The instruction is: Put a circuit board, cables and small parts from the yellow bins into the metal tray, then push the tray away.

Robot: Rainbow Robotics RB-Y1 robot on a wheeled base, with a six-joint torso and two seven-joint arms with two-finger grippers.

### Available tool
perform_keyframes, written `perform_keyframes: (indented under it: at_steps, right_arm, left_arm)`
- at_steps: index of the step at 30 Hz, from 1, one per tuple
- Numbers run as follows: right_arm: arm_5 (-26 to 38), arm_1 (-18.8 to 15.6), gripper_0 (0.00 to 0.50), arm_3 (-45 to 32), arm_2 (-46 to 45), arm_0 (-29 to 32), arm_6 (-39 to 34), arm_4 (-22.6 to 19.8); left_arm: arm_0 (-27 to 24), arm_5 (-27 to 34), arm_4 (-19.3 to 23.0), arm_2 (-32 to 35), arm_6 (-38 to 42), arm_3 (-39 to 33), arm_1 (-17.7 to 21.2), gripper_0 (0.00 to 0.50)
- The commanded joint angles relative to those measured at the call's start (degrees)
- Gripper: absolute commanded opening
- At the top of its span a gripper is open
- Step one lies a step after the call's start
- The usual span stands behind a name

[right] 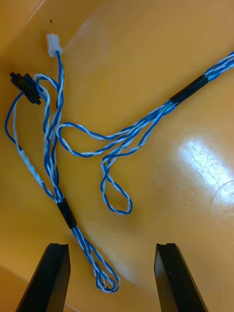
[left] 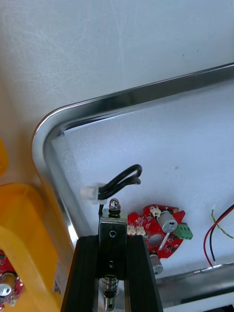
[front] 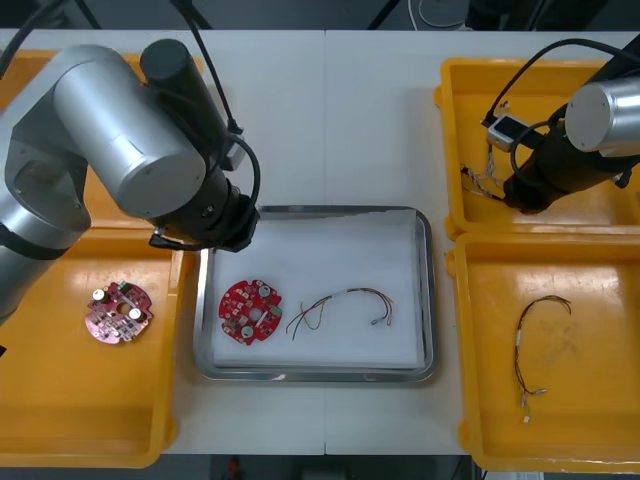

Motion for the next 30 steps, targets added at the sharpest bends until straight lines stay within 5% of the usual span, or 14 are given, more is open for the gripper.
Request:
perform_keyframes:
  at_steps: [1,15,19,23,25,26,27,28,30]
  right_arm:
    - [-1.7,1.3,0.500,1.7,0.5,-2.2,0.7,-0.9]
    - [-1.0,2.1,0.500,3.1,0.5,-2.2,-1.0,-2.4]
    - [-1.1,2.1,0.500,3.4,0.5,-2.2,-1.2,-2.4]
    - [-1.1,2.1,0.500,4.2,0.5,-2.2,-1.1,-2.4]
    - [-1.2,2.1,0.500,4.5,0.5,-2.2,-1.2,-2.1]
    - [-1.2,2.1,0.500,4.5,0.5,-2.2,-1.2,-2.0]
    - [-1.2,2.1,0.437,4.7,0.5,-2.2,-1.2,-2.0]
    - [-1.2,2.1,0.285,4.8,0.6,-2.2,-1.2,-2.0]
    - [-1.2,2.0,0.133,5.2,0.5,-2.2,-1.5,-2.3]
  left_arm:
    - [1.4,-3.8,-2.6,-3.3,5.1,1.7,-0.9,0.000]
    - [1.4,-13.6,-6.5,-8.8,5.5,10.2,-1.8,0.002]
    - [1.5,-13.6,-6.2,-9.2,6.0,10.2,-1.8,0.046]
    - [1.5,-13.7,-6.2,-9.6,6.6,10.1,-1.8,0.264]
    - [1.5,-13.7,-6.2,-9.8,6.9,10.1,-1.8,0.498]
    - [1.4,-13.7,-6.2,-9.8,7.0,10.1,-1.8,0.500]
    - [1.5,-13.7,-6.2,-9.8,7.2,10.1,-1.8,0.500]
    - [1.4,-13.7,-6.2,-9.8,7.3,10.0,-1.8,0.500]
    - [1.4,-13.7,-6.3,-9.8,7.6,9.6,-1.8,0.500]
